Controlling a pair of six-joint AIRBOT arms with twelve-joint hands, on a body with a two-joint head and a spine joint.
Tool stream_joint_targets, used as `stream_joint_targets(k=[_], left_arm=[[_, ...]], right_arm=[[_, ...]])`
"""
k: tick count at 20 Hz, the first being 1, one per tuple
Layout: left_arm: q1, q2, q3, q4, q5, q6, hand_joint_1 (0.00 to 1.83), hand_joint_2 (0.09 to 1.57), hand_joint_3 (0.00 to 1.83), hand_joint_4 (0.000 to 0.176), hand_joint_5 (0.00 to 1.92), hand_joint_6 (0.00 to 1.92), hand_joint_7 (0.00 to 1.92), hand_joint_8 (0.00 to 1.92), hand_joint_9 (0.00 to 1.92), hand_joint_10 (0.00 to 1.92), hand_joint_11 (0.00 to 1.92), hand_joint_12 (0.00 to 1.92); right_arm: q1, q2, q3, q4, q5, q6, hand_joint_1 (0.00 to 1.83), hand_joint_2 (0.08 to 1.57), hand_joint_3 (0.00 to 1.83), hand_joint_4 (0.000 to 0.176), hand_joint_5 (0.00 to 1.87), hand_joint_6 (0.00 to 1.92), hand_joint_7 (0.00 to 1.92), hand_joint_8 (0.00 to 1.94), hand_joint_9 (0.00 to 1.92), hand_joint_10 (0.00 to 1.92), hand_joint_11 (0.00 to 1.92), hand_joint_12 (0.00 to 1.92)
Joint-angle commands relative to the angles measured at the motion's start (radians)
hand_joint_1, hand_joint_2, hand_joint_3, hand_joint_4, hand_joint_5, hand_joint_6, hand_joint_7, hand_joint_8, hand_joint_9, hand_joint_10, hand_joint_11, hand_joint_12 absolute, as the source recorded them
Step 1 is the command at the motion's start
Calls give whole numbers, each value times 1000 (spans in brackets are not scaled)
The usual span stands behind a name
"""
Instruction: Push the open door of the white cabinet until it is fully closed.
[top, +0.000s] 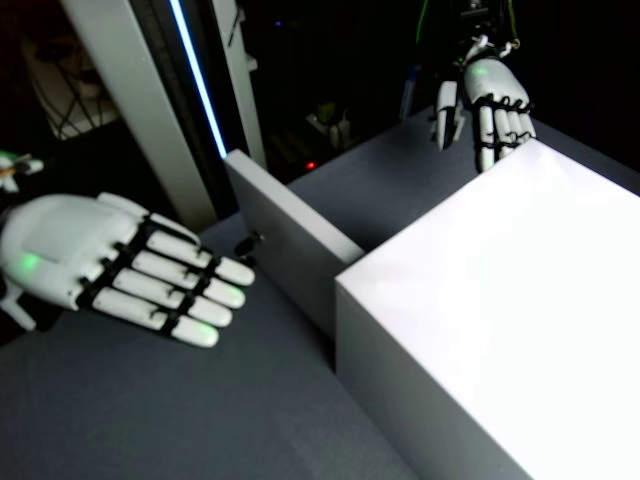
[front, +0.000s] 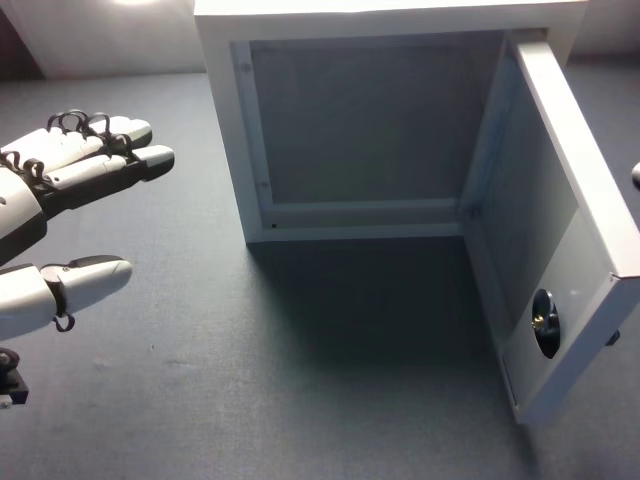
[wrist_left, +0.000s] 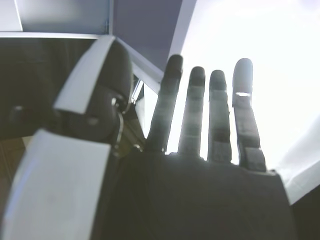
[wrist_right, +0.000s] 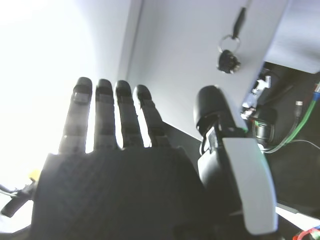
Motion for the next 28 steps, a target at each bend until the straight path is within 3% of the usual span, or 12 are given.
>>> stream_joint_targets(k=[1,3,6,10,13,15,17,19,20,23,27,28], left_arm=[[-5,4,-1,-30,-126,-3,369,1444,0,0,157,3,19,5,0,0,0,529],[-5,3,-1,-33,-127,-3,383,1442,0,0,154,1,20,2,0,0,0,463],[-3,3,-1,-40,-133,-2,401,1440,0,0,138,2,5,0,0,0,0,262],[0,4,0,-50,-141,-2,328,1463,4,0,104,0,0,0,0,0,0,138],[12,8,-2,-63,-155,-2,336,1465,2,0,109,2,0,0,0,0,0,44],[21,12,-4,-70,-163,0,357,1459,0,0,99,1,0,0,0,0,0,1],[31,17,-7,-78,-172,4,328,1461,0,0,91,1,0,0,0,0,0,0],[36,19,-8,-85,-179,5,412,1452,0,0,109,6,0,0,0,0,0,0],[37,19,-8,-87,-180,6,450,1449,0,0,115,6,0,0,0,0,0,0],[41,19,-8,-95,-187,8,481,1448,0,0,120,5,0,0,0,0,4,2],[48,19,-10,-106,-198,11,509,1446,0,0,120,2,0,0,0,0,2,3],[51,20,-11,-109,-201,13,508,1445,0,0,121,2,0,0,0,0,1,2]], right_arm=[[14,9,-1,0,118,16,300,1477,11,0,131,38,99,17,84,29,11,8],[18,9,-1,-27,118,33,486,1487,1,0,213,14,179,12,166,26,0,528],[30,7,-2,-67,114,56,535,1510,2,0,247,15,217,7,202,28,0,858],[70,-16,5,-122,80,80,554,1515,1,0,246,5,212,1,196,14,0,783],[177,-68,34,-219,-14,128,594,1515,0,0,263,8,238,6,201,13,0,785],[233,-95,50,-268,-61,151,530,1519,1,0,246,3,217,4,175,2,0,697],[294,-130,67,-320,-106,177,453,1545,7,0,181,3,148,4,113,5,0,382],[333,-162,86,-360,-131,202,489,1535,0,0,208,9,171,4,146,15,0,654],[343,-172,90,-370,-139,207,683,1476,0,0,253,21,194,6,170,21,0,812],[382,-207,108,-398,-161,220,717,1469,0,0,200,5,129,2,141,6,0,706],[412,-250,130,-404,-171,224,679,1443,0,0,218,16,180,10,184,30,0,979],[424,-268,139,-404,-173,224,560,1494,9,0,174,13,154,5,152,17,0,826]])
